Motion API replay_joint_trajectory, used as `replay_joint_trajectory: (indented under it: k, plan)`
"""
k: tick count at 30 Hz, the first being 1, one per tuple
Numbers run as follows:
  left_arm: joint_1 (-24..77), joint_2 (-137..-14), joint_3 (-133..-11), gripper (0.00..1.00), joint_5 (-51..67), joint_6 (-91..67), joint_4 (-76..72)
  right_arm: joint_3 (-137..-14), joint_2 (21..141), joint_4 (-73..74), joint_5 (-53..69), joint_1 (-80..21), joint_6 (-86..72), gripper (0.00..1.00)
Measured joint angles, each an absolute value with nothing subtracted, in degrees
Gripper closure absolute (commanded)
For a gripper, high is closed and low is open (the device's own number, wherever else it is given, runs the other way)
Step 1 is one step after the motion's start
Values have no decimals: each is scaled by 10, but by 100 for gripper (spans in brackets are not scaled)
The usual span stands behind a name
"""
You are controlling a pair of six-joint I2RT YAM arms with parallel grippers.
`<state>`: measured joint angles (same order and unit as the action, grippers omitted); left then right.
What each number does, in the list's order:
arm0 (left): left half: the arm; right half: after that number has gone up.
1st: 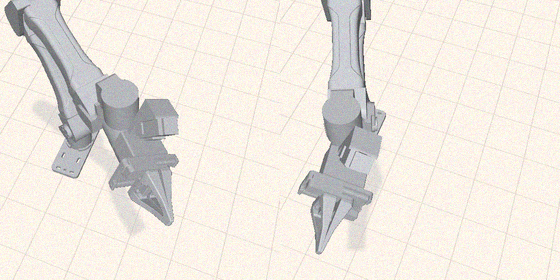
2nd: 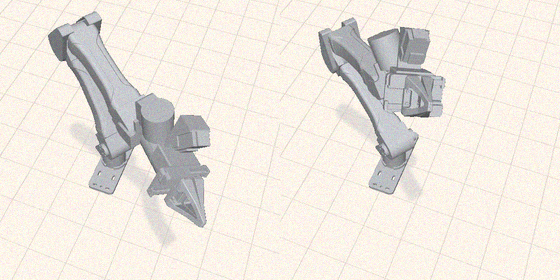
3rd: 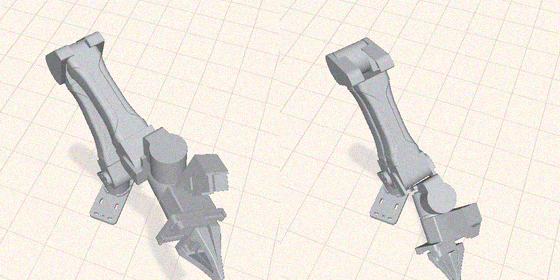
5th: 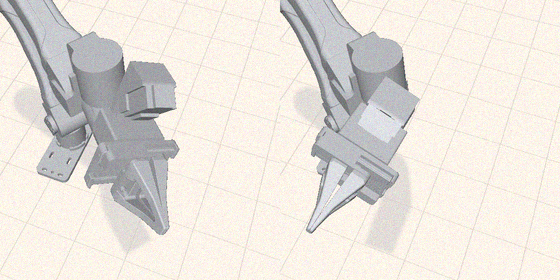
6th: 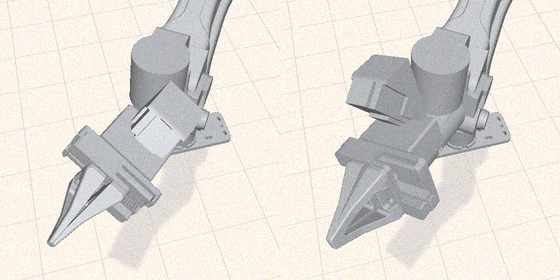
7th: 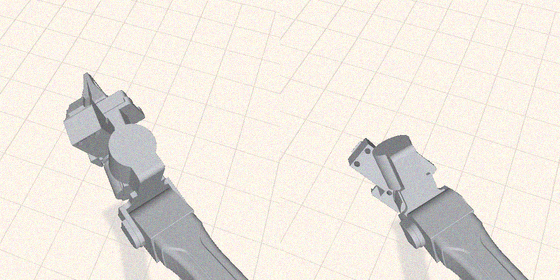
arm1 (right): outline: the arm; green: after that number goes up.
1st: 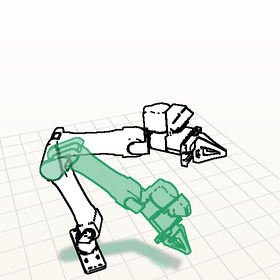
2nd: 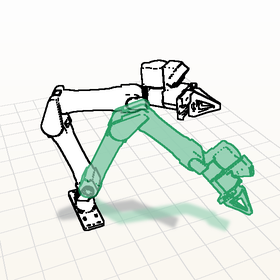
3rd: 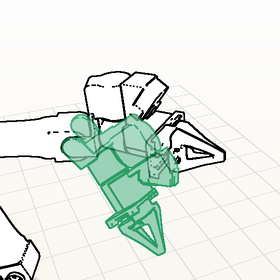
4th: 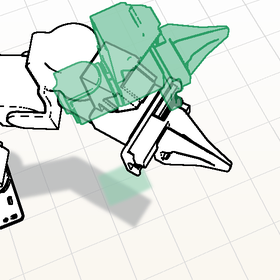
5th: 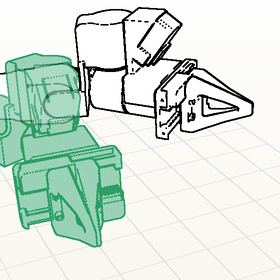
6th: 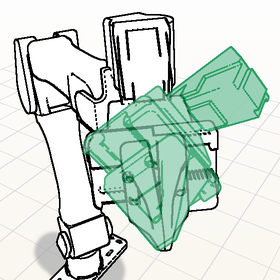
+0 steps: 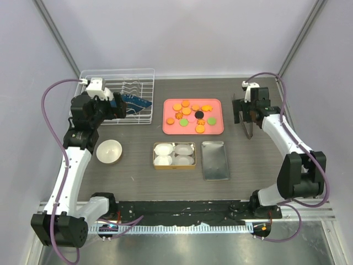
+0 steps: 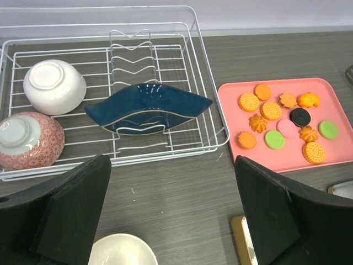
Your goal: Pack the cookies
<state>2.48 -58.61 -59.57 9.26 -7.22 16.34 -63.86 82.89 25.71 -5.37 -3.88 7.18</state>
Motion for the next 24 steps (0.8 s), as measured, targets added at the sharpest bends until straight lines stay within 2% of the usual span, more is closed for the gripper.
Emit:
replay_joint_trajectory:
  k: [24]
  plan:
    - [25, -586, -578, 0, 107, -70, 152, -647, 983, 226, 37, 48, 87, 0]
